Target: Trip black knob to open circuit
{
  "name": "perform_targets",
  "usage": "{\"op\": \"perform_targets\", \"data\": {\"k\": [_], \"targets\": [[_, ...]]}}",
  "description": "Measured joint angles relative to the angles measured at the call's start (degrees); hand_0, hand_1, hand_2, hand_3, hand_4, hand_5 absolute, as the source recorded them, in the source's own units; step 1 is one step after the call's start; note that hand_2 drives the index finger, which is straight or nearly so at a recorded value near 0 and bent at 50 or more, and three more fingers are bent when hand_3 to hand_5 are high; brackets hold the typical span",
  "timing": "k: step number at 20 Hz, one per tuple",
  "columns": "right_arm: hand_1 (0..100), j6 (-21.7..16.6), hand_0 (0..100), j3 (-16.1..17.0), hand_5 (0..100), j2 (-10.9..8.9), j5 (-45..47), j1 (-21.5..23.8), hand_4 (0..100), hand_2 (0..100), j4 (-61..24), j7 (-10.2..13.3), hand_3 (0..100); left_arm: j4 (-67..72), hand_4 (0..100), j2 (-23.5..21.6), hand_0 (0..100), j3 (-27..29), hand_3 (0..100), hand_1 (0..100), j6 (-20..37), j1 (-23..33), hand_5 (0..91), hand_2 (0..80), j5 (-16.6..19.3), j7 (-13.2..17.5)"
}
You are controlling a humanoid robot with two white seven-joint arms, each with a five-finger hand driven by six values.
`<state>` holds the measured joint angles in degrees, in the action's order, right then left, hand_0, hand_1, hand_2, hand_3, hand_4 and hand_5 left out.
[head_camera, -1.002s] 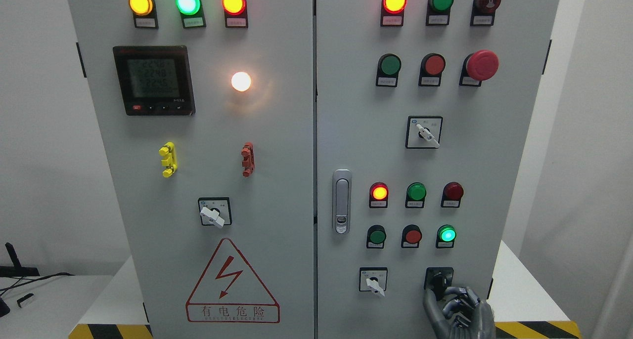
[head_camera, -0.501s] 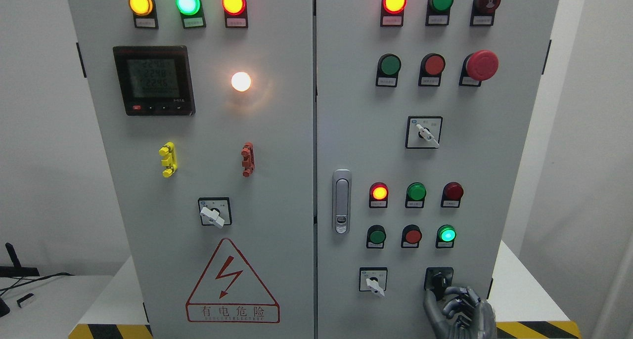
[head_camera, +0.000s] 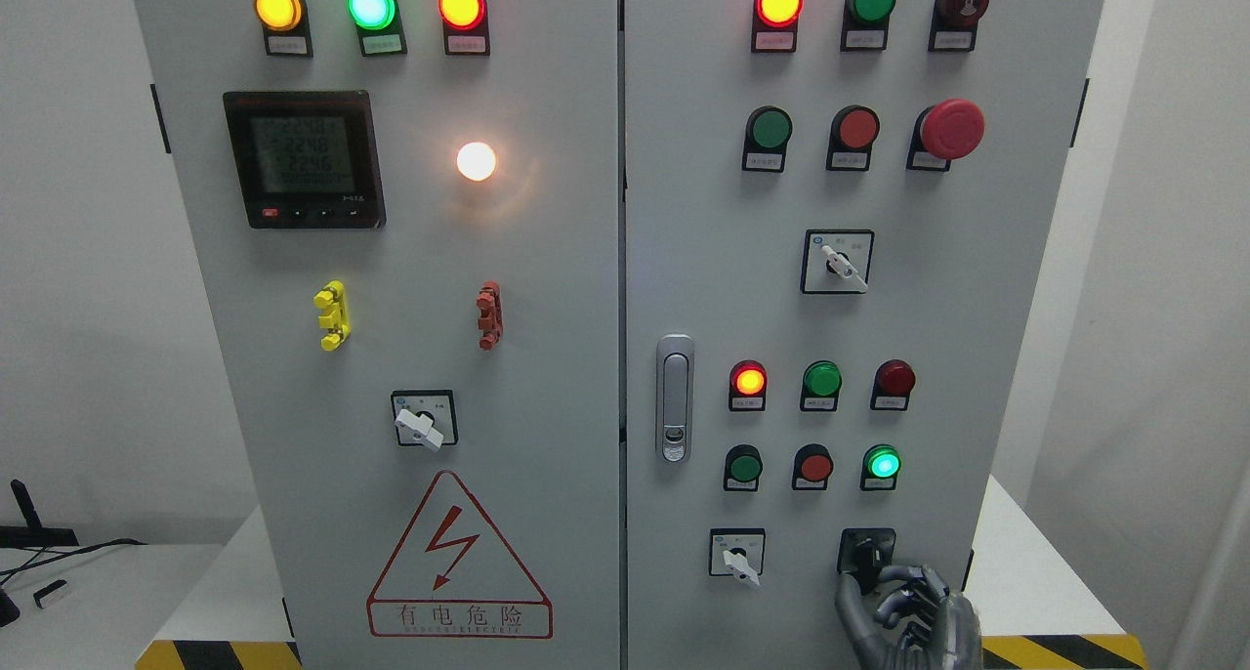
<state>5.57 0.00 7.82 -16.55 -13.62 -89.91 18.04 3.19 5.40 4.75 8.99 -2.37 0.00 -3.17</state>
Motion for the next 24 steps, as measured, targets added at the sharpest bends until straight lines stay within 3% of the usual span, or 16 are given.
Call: {"op": "perform_targets", "data": {"k": [24], "targets": [[78, -2.10, 28, 0.01, 97, -0.11, -2.14, 0.55, 84, 53, 0.22, 0.14, 84, -0.01, 0, 0.00, 12, 0.00, 0, 39, 0.00, 0.00, 0.0, 0.0, 0.00, 0.00]]}}
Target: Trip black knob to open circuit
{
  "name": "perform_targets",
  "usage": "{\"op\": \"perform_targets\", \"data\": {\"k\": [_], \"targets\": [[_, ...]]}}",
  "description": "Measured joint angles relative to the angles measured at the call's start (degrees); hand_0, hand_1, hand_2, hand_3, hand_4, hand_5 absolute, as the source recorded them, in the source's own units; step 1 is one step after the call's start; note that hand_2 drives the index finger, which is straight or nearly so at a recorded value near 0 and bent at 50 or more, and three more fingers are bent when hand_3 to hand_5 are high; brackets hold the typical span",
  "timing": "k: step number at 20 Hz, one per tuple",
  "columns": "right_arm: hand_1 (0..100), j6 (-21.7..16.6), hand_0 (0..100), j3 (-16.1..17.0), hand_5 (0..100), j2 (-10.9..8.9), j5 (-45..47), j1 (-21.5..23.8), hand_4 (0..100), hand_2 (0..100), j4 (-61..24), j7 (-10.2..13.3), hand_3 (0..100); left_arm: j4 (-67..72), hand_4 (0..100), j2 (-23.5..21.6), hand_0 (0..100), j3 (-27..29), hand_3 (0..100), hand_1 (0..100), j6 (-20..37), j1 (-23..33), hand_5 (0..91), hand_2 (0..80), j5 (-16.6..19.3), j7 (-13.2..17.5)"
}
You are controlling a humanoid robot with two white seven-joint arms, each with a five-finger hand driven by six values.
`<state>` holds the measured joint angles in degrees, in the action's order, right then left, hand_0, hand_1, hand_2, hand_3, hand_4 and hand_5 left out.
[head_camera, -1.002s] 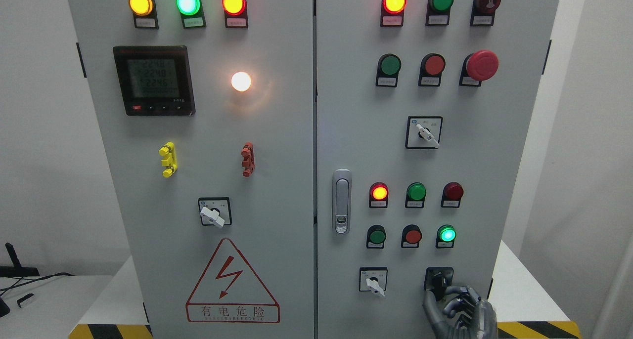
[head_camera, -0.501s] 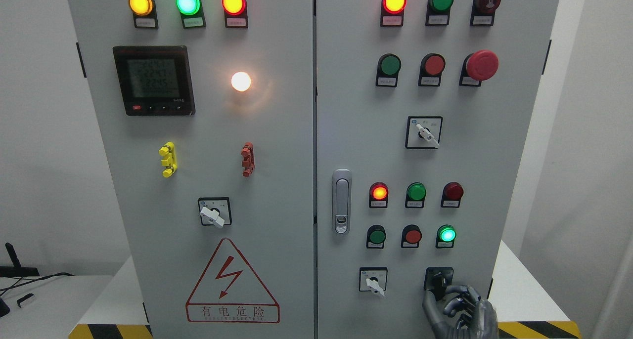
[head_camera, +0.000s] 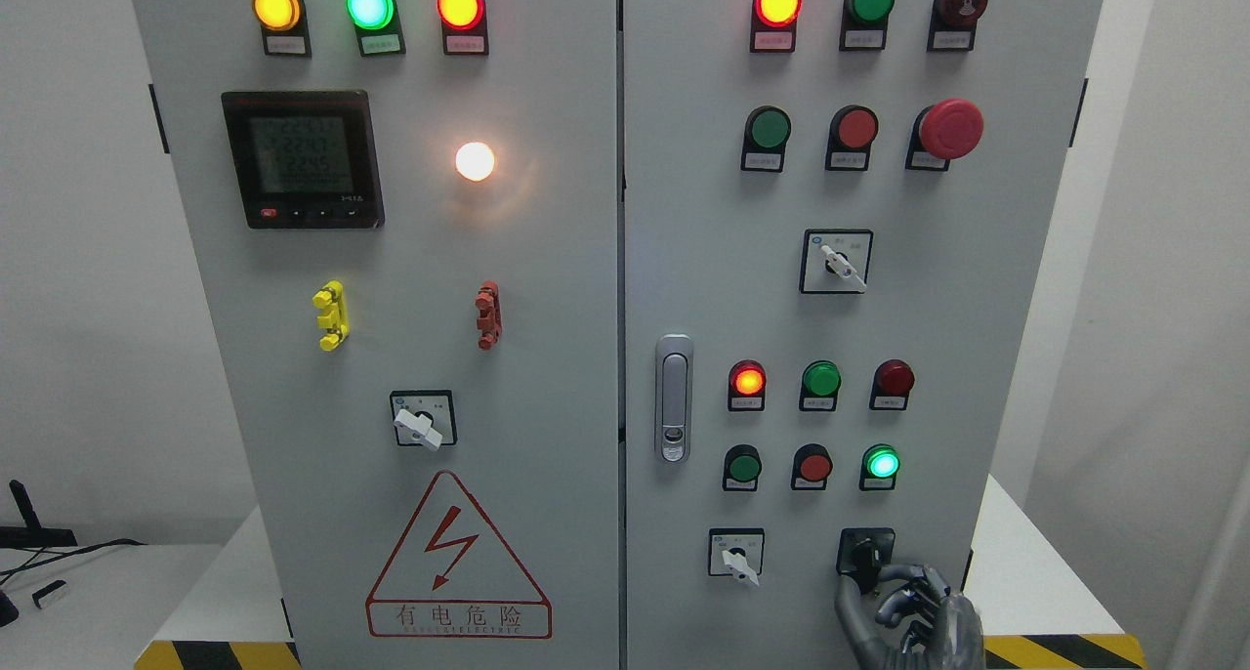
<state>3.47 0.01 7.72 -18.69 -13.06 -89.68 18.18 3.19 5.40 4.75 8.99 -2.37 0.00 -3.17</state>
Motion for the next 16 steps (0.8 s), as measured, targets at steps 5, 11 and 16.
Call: {"op": "perform_targets", "data": {"k": [5, 11, 16], "targets": [[78, -0.39, 29, -0.01, 96, -0.09, 0.02, 0.28, 84, 52, 0.01, 0.17, 83, 0.00, 0, 0.00, 12, 0.00, 0, 39, 0.00, 0.00, 0.0, 0.0, 0.00, 0.00], [78, -1.23, 29, 0.65, 96, -0.34, 0.04, 0.65, 84, 52, 0.01, 0.01, 84, 0.00, 0, 0.00, 12, 0.00, 0, 39, 0.00, 0.00, 0.0, 0.0, 0.00, 0.00], [79, -2.06, 30, 1.31, 96, -0.49, 0.09, 1.19, 84, 52, -0.10, -0.20, 83, -0.01, 0, 0.00, 12, 0.00, 0, 39, 0.00, 0.00, 0.0, 0.0, 0.00, 0.00]]}}
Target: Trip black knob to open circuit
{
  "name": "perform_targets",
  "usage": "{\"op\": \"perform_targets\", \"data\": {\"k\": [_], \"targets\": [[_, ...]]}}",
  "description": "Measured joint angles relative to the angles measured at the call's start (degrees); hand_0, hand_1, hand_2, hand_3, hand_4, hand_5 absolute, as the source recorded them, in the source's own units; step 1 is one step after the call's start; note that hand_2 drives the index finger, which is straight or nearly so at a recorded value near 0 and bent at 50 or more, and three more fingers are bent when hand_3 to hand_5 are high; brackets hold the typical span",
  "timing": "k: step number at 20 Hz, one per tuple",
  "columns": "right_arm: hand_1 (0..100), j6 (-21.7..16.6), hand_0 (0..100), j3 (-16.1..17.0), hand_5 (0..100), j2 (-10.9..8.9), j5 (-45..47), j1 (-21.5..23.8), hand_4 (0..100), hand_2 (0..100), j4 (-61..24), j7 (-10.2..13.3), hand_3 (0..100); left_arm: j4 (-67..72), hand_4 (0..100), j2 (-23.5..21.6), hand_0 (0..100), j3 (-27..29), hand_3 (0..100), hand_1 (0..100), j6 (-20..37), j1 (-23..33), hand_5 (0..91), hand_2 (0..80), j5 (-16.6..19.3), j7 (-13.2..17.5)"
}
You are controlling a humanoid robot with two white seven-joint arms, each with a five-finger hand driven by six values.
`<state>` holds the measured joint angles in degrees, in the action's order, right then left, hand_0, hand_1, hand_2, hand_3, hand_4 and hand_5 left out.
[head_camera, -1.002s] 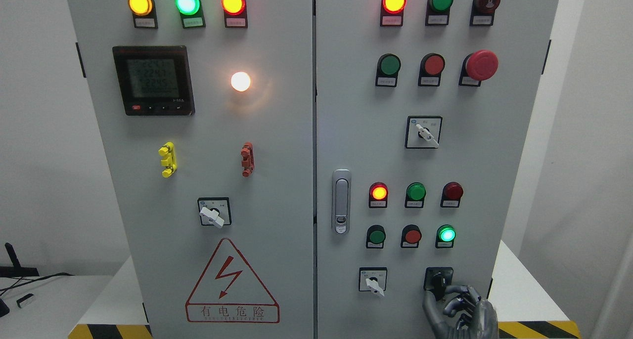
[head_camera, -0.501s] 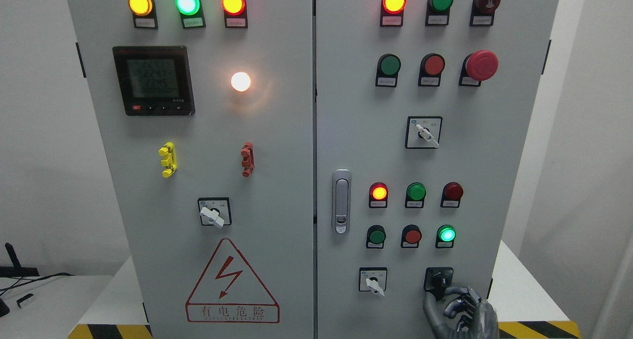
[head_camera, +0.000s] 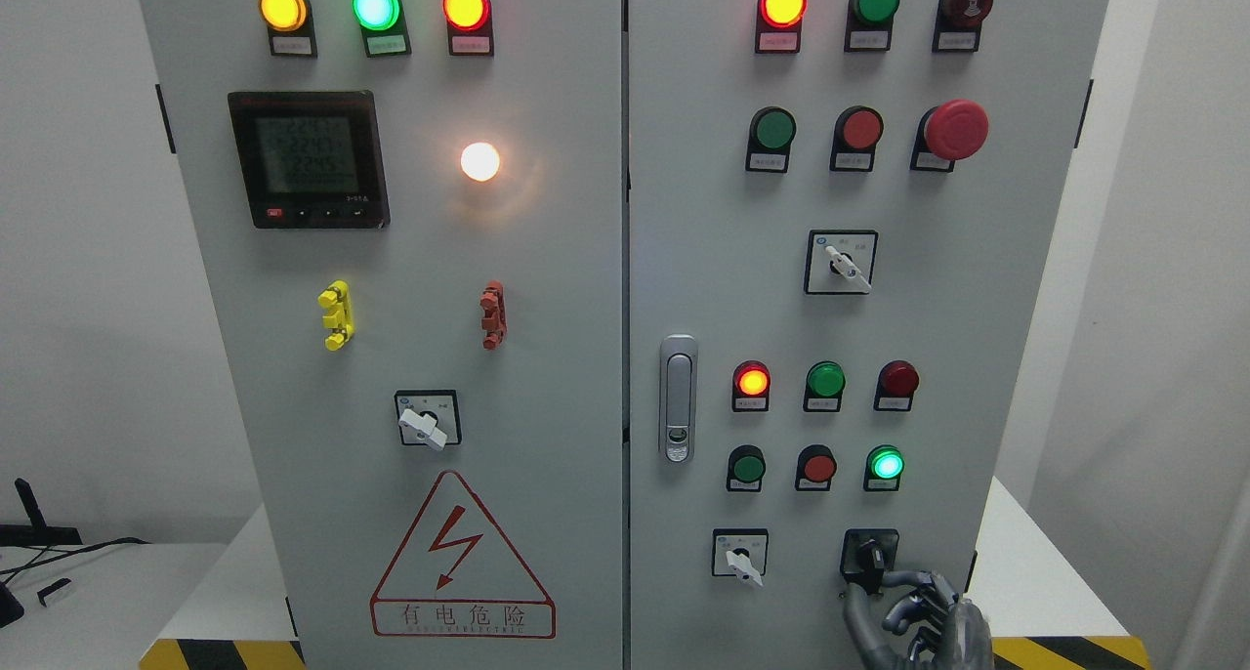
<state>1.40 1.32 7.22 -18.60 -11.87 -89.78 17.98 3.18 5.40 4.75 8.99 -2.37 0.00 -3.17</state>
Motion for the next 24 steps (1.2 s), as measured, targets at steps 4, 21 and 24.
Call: {"op": "perform_targets", "data": {"k": [4, 21, 24], "targets": [[79, -0.60, 30, 0.36, 96, -0.08, 0.02, 0.53, 83, 51, -0.10, -0.05, 83, 0.00, 0, 0.00, 12, 0.00, 0, 39, 0.00, 0.00, 0.0, 0.0, 0.00, 0.00], [59, -16.06, 23, 1.32, 26, -0.97, 0.20, 9.76, 28, 17, -2.77, -4.35, 33, 0.01, 0, 0.00, 12, 0.00, 0, 39, 0.00, 0.00, 0.0, 0.0, 0.00, 0.00], [47, -17.71, 23, 1.54, 20, -1.20, 0.47, 13.33, 21, 6, -4.75, -7.32, 22, 0.01, 0, 0.00, 12, 0.00, 0, 39, 0.00, 0.00, 0.0, 0.0, 0.00, 0.00]]}}
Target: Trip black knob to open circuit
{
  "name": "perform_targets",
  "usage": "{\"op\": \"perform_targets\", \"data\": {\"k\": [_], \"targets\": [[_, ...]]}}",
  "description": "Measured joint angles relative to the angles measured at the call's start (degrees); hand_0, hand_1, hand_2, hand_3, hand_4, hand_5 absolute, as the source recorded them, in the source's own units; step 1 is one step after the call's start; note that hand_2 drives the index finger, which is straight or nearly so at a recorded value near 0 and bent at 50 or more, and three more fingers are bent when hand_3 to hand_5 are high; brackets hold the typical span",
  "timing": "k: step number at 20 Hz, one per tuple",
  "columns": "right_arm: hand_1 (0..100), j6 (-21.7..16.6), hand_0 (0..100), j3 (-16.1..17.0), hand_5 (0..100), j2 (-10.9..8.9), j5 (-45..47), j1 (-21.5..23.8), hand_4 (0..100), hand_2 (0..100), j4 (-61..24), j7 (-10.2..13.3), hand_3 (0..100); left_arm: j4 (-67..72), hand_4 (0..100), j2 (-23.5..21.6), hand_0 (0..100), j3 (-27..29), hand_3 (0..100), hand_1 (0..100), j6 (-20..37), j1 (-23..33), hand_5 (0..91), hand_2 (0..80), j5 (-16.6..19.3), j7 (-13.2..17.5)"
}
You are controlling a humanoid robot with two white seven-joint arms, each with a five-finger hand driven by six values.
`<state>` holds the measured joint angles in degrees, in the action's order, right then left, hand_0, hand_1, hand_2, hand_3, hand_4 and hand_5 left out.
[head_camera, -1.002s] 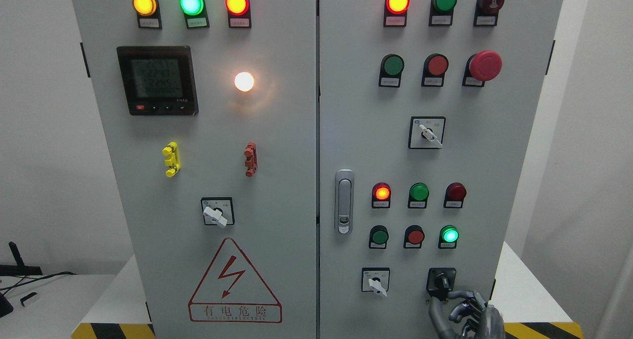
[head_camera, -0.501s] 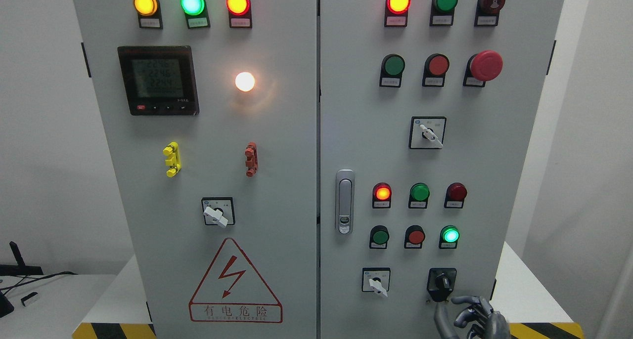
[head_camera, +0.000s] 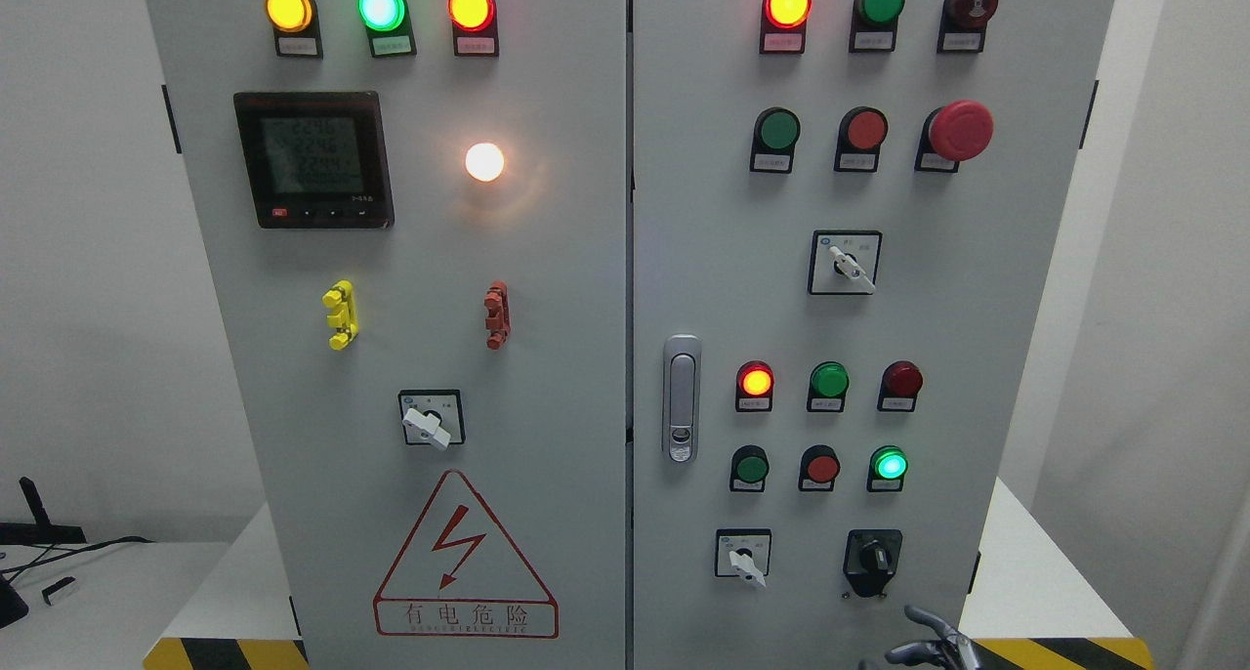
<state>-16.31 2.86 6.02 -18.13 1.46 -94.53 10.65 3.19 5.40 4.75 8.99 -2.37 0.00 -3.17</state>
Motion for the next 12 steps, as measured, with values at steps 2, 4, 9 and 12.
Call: {"op": "perform_targets", "data": {"k": [2, 4, 9, 12], "targets": [[35, -0.91, 20, 0.12, 15, -0.25, 0.76, 2.60, 15, 0, -1.57, -2.72, 17, 0.00, 0, 0.00, 12, 0.00, 0, 39, 0.00, 0.00, 0.0, 0.0, 0.00, 0.00], [28, -1.43, 17, 0.18, 10, -0.57, 2.87, 5.20, 11, 0, -3.31, -5.68, 13, 0.00, 0, 0.00, 12, 0.00, 0, 39, 0.00, 0.00, 0.0, 0.0, 0.00, 0.00], [3, -1.62, 11, 0.32, 2, -2.33, 8.97, 10.48, 4, 0, -7.51, -9.80, 7, 0.00, 0, 0.00, 12, 0.00, 0, 39, 0.00, 0.00, 0.0, 0.0, 0.00, 0.00], [0, -1.41, 9, 0.37, 0, -3.29, 12.96, 12.54, 2, 0, -9.52, -10.43, 7, 0.00, 0, 0.00, 12, 0.00, 0, 39, 0.00, 0.00, 0.0, 0.0, 0.00, 0.00]]}}
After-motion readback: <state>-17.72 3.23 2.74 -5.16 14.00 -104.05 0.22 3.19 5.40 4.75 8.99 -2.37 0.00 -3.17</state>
